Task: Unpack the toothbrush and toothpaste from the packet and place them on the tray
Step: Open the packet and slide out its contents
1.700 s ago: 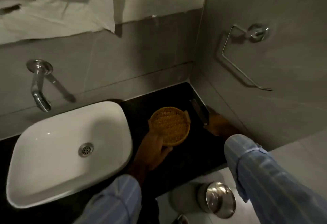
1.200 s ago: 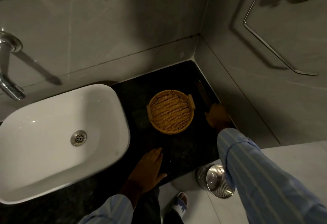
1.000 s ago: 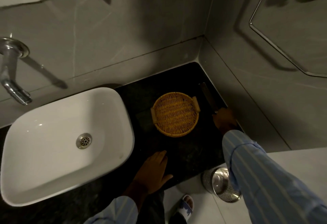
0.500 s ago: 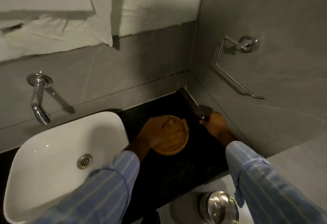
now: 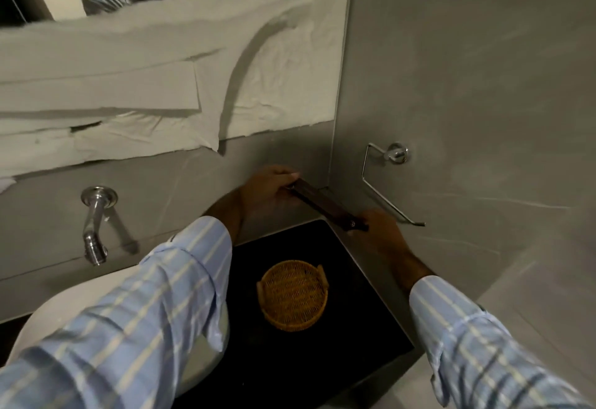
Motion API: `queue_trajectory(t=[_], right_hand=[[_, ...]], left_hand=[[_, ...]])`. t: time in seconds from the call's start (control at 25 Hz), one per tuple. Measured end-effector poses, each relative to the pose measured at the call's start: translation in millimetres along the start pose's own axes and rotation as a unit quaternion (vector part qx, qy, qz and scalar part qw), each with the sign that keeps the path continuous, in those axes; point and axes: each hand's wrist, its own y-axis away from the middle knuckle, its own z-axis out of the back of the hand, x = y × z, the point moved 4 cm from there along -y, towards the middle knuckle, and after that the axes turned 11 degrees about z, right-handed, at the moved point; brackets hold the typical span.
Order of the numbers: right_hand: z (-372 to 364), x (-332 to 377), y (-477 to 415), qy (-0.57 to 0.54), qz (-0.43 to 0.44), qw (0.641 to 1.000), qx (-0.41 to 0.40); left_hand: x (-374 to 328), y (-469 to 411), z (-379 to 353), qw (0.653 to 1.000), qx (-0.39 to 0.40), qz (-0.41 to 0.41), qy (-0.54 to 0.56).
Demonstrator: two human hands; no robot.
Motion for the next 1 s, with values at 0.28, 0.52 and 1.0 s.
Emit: queue_trajectory(t=[0.28, 0.52, 1.0], right_hand=[[19.0, 9.2, 3.3, 0.029, 0.029, 0.999, 0.008], [21.0, 10.0, 6.5, 0.056, 0.027, 0.998, 0.013], [7.7, 34.8, 12.0, -0.427, -0.200, 0.880, -0.048]], left_hand=[[-20.1, 21.9, 4.7, 0.999, 0.036, -0.004, -0.023], [-34.1, 24.4, 0.4, 0.977, -0.032, -0.015, -0.209], [-30.1, 29.2, 7.9, 0.962, -0.128, -0.104, -0.215]])
